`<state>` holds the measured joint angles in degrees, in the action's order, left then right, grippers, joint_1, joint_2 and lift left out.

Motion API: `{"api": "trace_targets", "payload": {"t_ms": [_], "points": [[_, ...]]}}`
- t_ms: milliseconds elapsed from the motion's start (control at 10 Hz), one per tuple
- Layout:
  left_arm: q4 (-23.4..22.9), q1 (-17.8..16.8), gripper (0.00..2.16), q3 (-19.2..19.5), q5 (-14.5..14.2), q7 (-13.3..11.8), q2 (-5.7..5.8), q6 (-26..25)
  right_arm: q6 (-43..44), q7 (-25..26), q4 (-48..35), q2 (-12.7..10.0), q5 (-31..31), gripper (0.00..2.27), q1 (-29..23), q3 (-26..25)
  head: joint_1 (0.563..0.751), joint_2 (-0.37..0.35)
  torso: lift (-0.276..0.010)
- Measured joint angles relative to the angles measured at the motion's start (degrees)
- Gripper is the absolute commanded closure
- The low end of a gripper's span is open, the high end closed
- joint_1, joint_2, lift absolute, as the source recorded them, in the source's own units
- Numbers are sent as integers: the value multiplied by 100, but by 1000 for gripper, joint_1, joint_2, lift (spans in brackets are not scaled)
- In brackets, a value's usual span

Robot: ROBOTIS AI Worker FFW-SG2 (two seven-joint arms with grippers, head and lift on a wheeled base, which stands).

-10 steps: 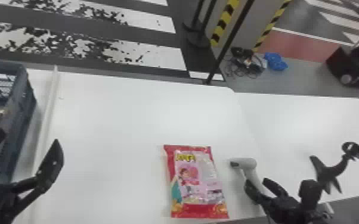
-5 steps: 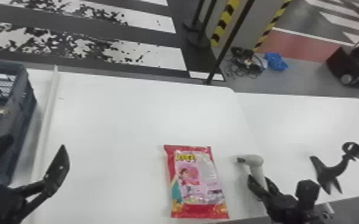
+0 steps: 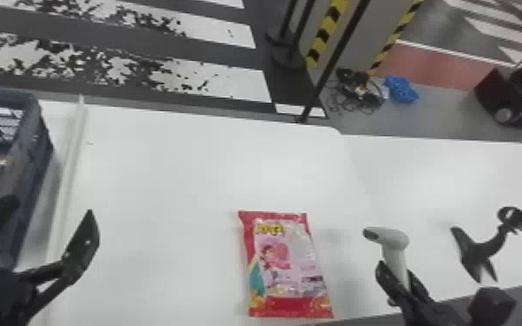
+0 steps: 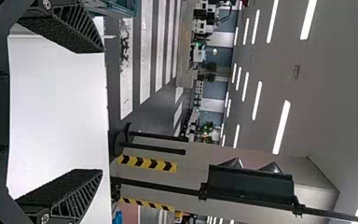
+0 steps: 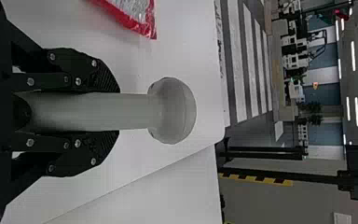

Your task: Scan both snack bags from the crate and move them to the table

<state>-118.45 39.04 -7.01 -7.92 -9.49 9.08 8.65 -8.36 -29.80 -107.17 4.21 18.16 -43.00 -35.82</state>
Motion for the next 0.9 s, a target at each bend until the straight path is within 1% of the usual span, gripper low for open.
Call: {"api": "trace_targets", "payload": {"t_ms": [100,200,300,600,700,900], "points": [[40,-25,76,-8,-11,16,-7,9,-82,0,-541,-201,-69,2243,-328,146,695,-350,-87],[59,-12,76,-5,-28,42,-16,71,-243,0,-925,-320,-166,2240,-567,383,695,-350,-87],[82,29,76,4,-44,56,-20,213,-386,0,-1202,-389,-205,2243,-777,620,695,-350,-87],[155,66,76,79,-115,70,-32,480,-711,0,-1585,-420,-216,2243,-1236,1127,695,-345,-87],[183,75,76,116,-148,70,-36,535,-727,-7,-1688,-421,-217,2243,-1375,1253,695,-328,-87],[270,77,76,138,-230,59,-49,762,-729,-8,-1906,-421,-366,2243,-1580,1503,695,-269,-87]]}}
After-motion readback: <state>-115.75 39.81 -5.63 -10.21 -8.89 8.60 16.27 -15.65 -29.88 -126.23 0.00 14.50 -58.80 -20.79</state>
